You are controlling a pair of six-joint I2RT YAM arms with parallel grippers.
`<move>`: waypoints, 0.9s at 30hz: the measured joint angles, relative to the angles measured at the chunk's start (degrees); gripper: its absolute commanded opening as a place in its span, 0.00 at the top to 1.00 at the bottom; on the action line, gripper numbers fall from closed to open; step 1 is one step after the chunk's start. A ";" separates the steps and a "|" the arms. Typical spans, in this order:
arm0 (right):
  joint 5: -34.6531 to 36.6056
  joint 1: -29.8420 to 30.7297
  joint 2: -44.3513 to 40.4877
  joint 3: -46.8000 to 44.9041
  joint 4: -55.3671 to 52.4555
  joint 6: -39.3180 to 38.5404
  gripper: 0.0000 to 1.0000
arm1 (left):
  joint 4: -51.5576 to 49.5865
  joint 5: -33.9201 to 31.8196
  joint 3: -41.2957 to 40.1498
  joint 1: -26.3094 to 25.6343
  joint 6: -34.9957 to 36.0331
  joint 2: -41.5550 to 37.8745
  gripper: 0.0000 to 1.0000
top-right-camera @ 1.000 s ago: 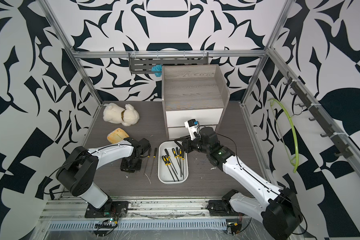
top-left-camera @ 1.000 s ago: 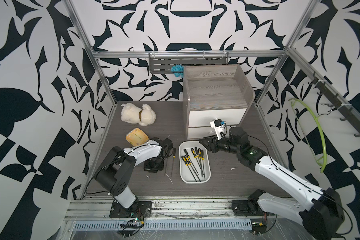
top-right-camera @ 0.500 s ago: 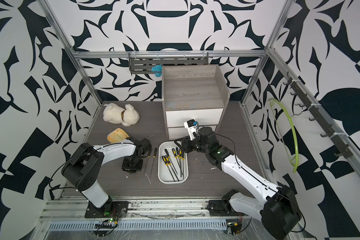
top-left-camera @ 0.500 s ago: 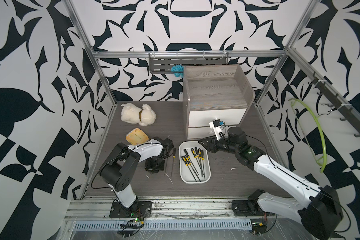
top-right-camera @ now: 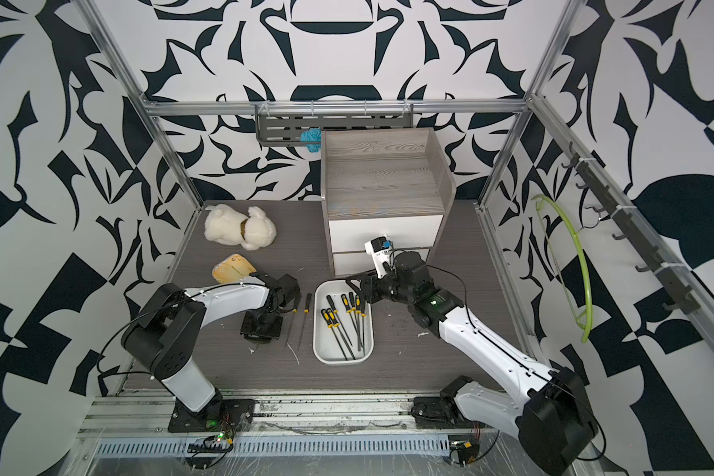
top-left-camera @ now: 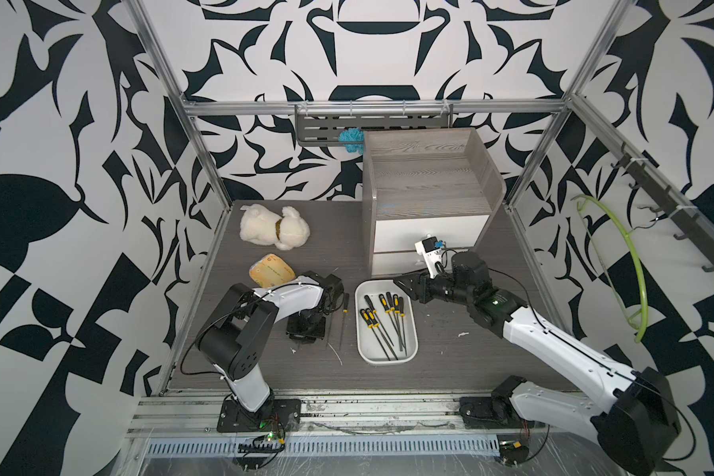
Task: Take the file tool out of the storage box
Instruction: Place the file tool at the center of the board.
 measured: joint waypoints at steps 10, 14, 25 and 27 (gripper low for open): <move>1.31 2.62 10.78 4.39 -6.32 -0.90 0.66 | -3.15 -1.86 3.85 -0.13 -3.32 -12.90 0.51; 4.96 6.71 17.31 9.05 -10.01 -2.91 0.67 | 3.15 2.40 5.03 0.09 -1.07 -21.35 0.35; 11.78 11.56 32.22 16.79 -14.84 -5.79 0.63 | 36.09 23.17 -8.90 1.22 0.57 -32.70 0.16; 13.44 11.61 34.56 18.12 -15.72 -6.12 0.63 | 40.26 24.04 -13.25 1.27 0.15 -33.64 0.16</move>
